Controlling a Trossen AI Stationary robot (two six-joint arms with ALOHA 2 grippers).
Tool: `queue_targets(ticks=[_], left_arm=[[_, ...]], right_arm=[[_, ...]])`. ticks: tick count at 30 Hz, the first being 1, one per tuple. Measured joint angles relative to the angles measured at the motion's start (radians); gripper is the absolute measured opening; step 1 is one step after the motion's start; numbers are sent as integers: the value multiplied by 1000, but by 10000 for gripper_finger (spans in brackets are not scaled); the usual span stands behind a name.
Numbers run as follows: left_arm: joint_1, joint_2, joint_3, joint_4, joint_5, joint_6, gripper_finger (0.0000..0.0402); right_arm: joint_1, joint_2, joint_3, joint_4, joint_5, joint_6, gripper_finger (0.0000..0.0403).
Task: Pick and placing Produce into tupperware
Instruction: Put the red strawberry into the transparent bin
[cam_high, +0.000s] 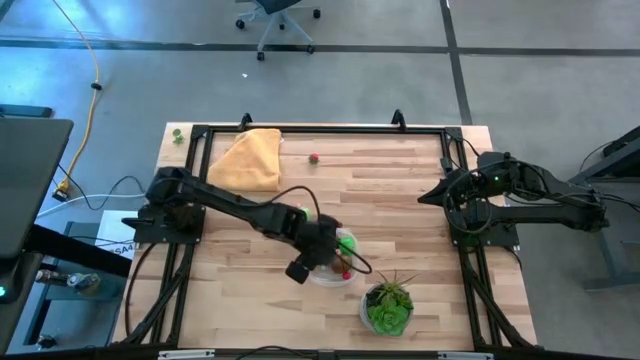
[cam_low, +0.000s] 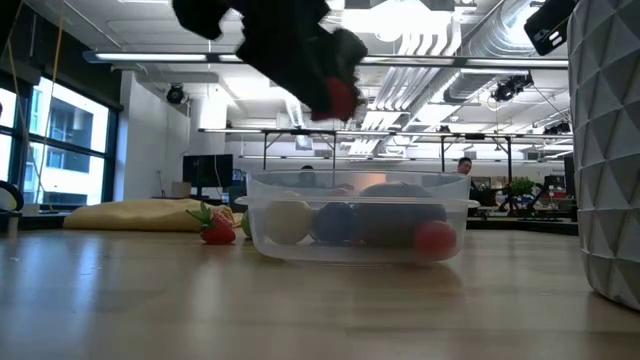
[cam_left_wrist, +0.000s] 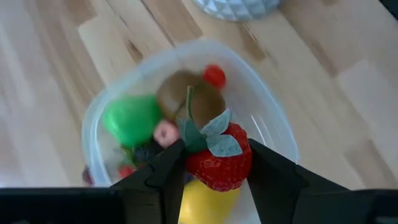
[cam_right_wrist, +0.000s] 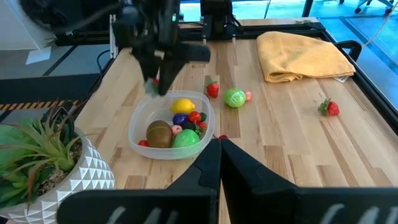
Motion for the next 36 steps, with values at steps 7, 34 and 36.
queue_targets(ticks=[7, 34, 36], left_arm=[[0, 70, 0, -27, 8, 0, 132], [-11, 147, 1, -10, 18, 27, 157], [-11, 147, 1, -11, 18, 27, 162]], right_arm=[[0, 11, 0, 0, 1, -1, 0], [0, 19, 0, -3, 10, 0, 0], [0, 19, 0, -3, 10, -1, 0]])
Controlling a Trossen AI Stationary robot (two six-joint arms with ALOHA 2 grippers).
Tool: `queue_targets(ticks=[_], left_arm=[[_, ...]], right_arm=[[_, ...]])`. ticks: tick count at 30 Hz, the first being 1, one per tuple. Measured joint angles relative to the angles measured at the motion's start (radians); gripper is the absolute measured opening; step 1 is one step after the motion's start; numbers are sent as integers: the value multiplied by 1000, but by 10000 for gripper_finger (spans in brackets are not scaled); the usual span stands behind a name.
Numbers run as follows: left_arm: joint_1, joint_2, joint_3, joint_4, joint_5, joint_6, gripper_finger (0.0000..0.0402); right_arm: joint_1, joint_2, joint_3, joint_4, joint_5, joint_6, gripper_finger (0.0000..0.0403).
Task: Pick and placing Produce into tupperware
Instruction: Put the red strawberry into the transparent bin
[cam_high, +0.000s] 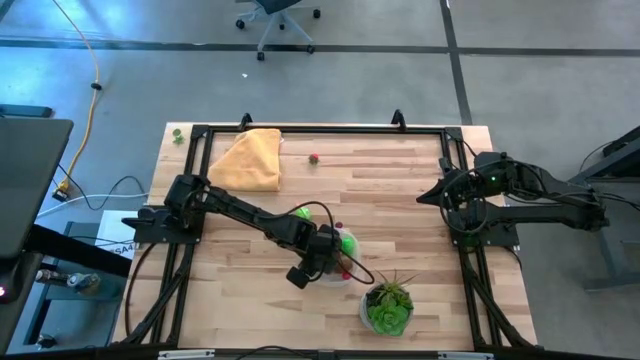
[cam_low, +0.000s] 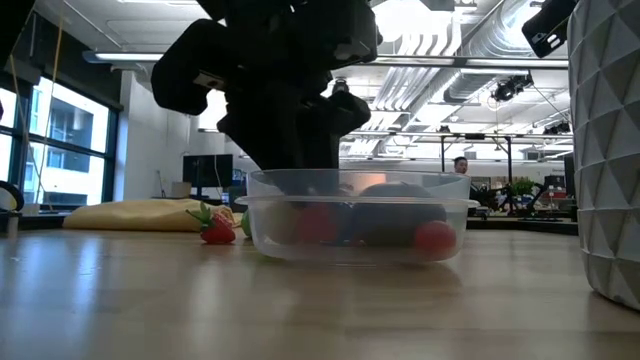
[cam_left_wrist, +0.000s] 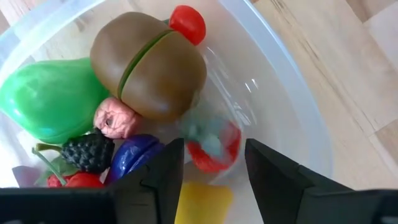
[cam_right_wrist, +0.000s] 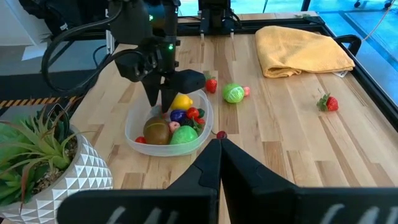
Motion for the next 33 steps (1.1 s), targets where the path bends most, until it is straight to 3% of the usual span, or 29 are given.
queue_targets(ticks=[11, 16, 25, 33], left_arm=[[0, -1, 9, -13, 0, -21, 166], [0, -10, 104, -145, -33, -19, 166], [18, -53, 326, -507, -269, -69, 166], [78, -182, 357, -659, -308, -182, 166]], right_arm=[[0, 0, 0, 0, 0, 1, 0], [0, 0, 0, 0, -1, 1, 0], [0, 0, 0, -1, -4, 1, 0], [0, 2, -1, -4, -3, 1, 0]])
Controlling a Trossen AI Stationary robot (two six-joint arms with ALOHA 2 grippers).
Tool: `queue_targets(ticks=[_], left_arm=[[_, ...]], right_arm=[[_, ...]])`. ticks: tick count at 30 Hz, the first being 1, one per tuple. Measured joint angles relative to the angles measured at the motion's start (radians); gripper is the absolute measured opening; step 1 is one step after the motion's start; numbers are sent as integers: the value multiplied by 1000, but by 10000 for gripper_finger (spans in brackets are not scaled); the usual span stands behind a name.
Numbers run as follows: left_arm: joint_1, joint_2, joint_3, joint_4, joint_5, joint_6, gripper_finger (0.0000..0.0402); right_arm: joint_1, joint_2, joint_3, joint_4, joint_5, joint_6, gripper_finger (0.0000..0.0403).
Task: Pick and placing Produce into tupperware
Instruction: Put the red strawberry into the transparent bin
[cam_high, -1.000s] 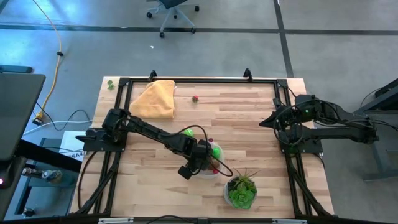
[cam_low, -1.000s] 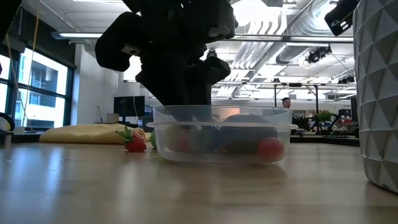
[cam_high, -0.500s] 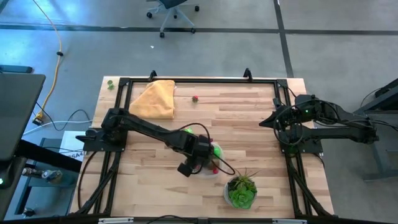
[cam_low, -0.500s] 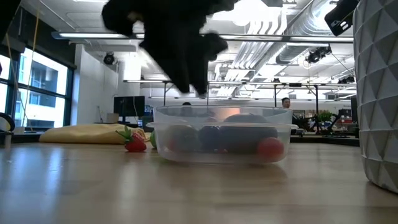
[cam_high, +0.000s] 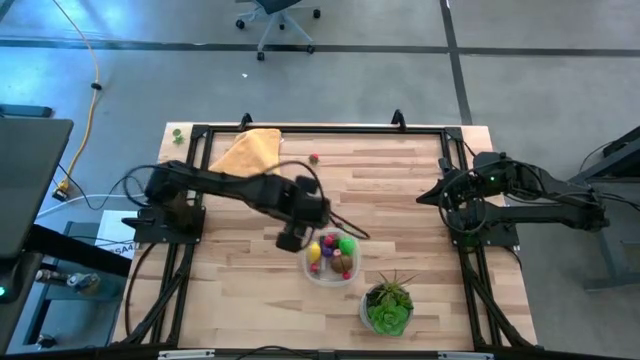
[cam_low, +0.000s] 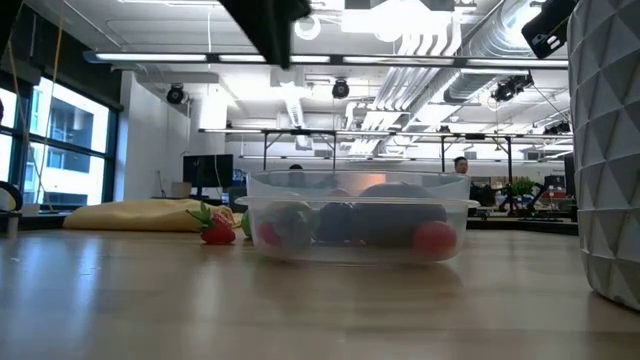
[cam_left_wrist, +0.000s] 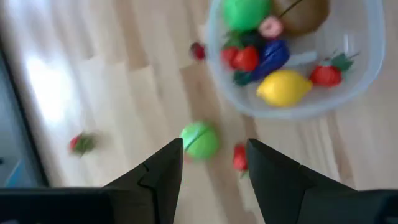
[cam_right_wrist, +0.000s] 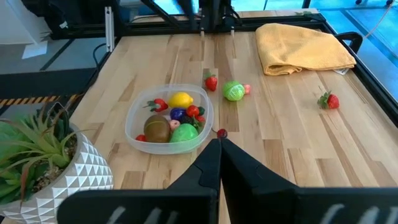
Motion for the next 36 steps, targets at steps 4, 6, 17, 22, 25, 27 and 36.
queue_targets(ticks=[4, 6, 17, 22, 25, 27, 36], left_arm=[[30, -102, -1, -47, -50, -16, 166], [48, -151, -2, -66, -71, -25, 166], [176, -535, -458, 262, 60, -131, 165], [191, -654, -820, 630, 166, -196, 165], [190, -658, -965, 737, 171, -228, 165], [191, -637, -1029, 791, 206, -267, 165], [160, -516, -1107, 937, 272, -259, 166]], right_arm=[[0, 8, 0, -3, 6, 0, 0], [0, 10, 0, -2, 7, -1, 0], [0, 21, 0, -2, 9, 0, 0], [0, 21, 0, -2, 10, 0, 0], [0, 21, 0, -2, 10, 0, 0], [0, 21, 0, -2, 10, -1, 0], [0, 22, 0, -2, 10, -1, 0]])
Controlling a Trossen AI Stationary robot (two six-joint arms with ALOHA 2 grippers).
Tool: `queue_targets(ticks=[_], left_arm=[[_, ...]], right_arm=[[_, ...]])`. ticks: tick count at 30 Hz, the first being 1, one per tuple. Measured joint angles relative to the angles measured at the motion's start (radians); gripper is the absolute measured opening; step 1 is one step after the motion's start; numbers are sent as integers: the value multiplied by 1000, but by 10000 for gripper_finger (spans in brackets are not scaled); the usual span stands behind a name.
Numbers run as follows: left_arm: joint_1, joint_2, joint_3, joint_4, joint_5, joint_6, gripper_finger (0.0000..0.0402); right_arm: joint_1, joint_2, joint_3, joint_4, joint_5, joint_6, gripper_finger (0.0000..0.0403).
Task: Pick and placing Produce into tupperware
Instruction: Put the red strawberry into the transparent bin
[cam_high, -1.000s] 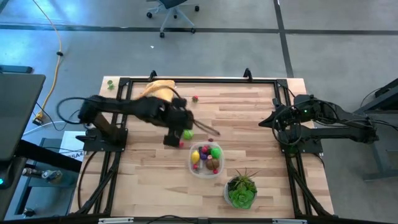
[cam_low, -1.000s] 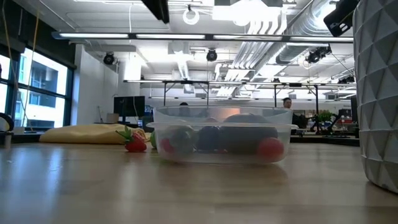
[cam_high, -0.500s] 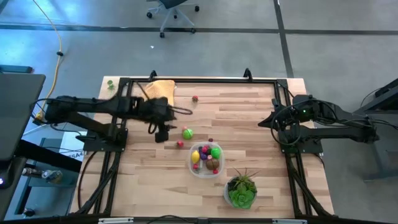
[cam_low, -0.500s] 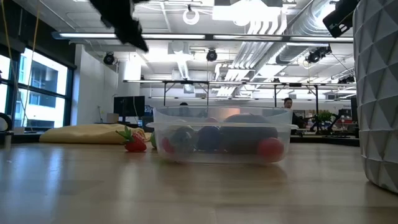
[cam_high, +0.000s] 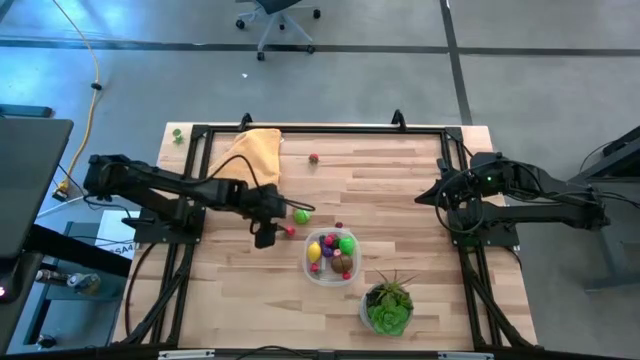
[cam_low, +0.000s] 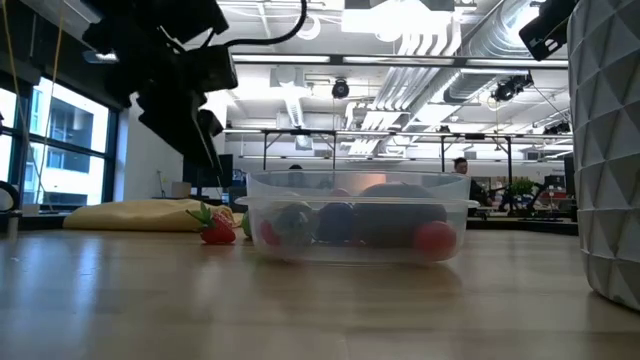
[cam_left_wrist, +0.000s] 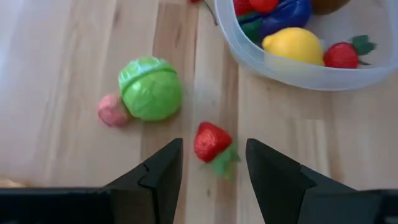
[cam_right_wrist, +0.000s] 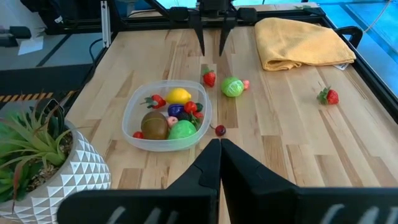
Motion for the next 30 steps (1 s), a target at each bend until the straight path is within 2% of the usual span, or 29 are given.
queue_targets(ticks=[5, 19, 24, 30], left_arm=[[-19, 48, 1, 2, -29, 27, 175], [-18, 154, 1, 53, -21, -6, 274], [-18, 181, 1, 95, -15, -16, 284], [-18, 224, 2, 134, 10, -16, 277]], right_arm=[[0, 0, 0, 0, 0, 0, 0], [0, 0, 0, 0, -1, 1, 0], [0, 0, 0, 0, -1, 1, 0], [0, 0, 0, 0, -1, 0, 0]])
